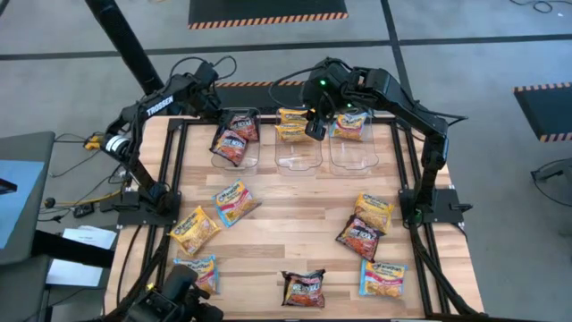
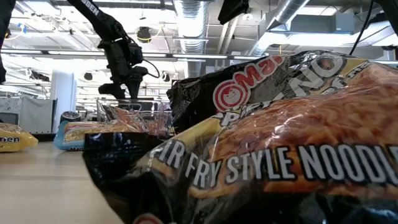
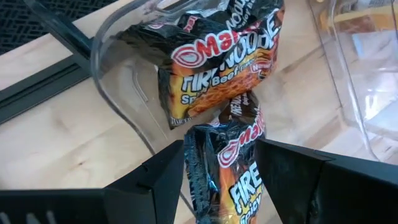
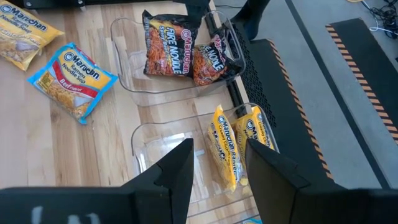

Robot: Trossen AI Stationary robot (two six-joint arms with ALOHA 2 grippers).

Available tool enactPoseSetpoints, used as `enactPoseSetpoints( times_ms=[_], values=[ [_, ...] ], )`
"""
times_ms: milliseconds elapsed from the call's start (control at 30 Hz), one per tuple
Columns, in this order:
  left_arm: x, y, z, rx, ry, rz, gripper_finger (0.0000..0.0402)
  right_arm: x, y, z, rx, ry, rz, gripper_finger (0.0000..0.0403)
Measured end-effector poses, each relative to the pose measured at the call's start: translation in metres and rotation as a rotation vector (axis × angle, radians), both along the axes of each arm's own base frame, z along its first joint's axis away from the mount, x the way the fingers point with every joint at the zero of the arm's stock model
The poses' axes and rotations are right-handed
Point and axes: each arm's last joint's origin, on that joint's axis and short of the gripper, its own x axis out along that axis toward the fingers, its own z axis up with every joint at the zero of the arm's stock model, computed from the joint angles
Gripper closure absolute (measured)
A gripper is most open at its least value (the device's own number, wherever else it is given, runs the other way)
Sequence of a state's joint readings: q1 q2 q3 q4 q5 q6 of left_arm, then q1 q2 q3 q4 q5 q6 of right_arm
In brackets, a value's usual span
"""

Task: Sort Maruchan noodles
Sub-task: Put the black noodle pack into the left transparent bin

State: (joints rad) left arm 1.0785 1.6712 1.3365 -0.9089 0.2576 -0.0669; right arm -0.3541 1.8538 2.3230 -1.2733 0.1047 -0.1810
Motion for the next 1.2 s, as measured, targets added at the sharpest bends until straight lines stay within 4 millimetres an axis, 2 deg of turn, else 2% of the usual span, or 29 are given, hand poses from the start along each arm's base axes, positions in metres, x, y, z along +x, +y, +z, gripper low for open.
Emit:
enactPoseSetpoints(
  times_ms=[100, 300, 633, 833, 1067, 1200],
  values=[
    [0.004, 0.0, -0.006, -0.02, 0.02, -0.008, 0.0217, 0.0, 0.0, 0.0, 0.0, 0.0, 0.0, 0.0233],
    [0.011, 0.002, -0.031, -0.129, 0.071, -0.033, 0.0218, 0.0, 0.0, 0.0, 0.0, 0.001, 0.002, 0.0233],
    [0.024, -0.003, -0.035, -0.151, 0.037, -0.096, 0.0243, 0.0, 0.0, 0.0, -0.002, 0.001, 0.003, 0.0233],
    [0.027, -0.003, -0.042, -0.172, 0.059, -0.108, 0.0292, 0.0, 0.0, 0.0, -0.002, 0.0, 0.003, 0.0233],
    [0.029, -0.003, -0.042, -0.157, 0.048, -0.141, 0.0388, 0.0, 0.0, 0.0, -0.002, 0.0, 0.002, 0.0233],
    [0.03, -0.004, -0.042, -0.155, 0.039, -0.162, 0.0398, 0.0, 0.0, 0.0, -0.002, 0.0, 0.002, 0.0233]
  ],
)
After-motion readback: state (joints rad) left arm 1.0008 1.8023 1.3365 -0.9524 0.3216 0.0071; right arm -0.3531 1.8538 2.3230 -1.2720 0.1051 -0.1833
